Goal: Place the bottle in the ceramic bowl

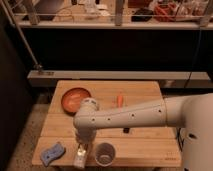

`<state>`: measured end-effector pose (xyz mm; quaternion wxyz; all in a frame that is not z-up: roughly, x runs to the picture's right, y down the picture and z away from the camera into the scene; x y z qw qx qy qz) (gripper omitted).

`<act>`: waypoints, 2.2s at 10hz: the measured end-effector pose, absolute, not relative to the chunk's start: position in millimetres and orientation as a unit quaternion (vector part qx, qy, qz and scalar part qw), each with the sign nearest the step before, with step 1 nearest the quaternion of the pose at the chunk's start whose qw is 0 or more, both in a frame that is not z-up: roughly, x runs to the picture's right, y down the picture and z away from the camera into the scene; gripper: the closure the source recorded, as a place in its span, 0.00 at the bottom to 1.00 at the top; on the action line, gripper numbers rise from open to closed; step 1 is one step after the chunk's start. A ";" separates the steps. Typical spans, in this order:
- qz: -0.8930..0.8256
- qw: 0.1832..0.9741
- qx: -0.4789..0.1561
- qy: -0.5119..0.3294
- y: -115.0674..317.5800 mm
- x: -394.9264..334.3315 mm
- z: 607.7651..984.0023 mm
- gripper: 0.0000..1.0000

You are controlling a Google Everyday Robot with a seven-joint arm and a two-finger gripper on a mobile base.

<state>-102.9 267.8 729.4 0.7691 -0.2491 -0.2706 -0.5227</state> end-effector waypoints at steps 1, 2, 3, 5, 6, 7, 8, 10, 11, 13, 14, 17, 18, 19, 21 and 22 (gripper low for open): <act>-0.521 0.772 -0.245 -0.270 261.3 -105.3 727.0 0.84; -0.521 0.772 -0.244 -0.269 257.4 -105.1 725.5 0.75; -0.521 0.774 -0.242 -0.268 252.5 -104.7 724.5 0.65; -0.523 0.774 -0.241 -0.265 249.8 -105.5 724.1 0.44; -0.523 0.773 -0.240 -0.265 250.4 -109.5 723.5 0.33; -0.523 0.773 -0.239 -0.267 252.7 -111.9 724.4 0.24; -0.522 0.774 -0.238 -0.268 252.7 -112.6 726.0 0.20; -0.522 0.774 -0.238 -0.269 253.3 -113.5 727.4 0.20; -0.523 0.774 -0.236 -0.268 251.7 -114.9 726.9 0.20; -0.523 0.774 -0.234 -0.268 251.8 -118.4 727.1 0.20; -0.523 0.774 -0.235 -0.270 253.4 -120.3 727.7 0.20; -0.515 0.769 -0.244 -0.288 269.7 -118.0 742.2 0.20; -0.516 0.768 -0.243 -0.291 272.0 -118.3 742.7 0.20; -0.515 0.768 -0.243 -0.293 273.7 -118.0 743.2 0.20; -0.511 0.768 -0.247 -0.298 276.4 -117.3 745.3 0.20; -0.510 0.767 -0.249 -0.300 280.4 -117.4 748.1 0.20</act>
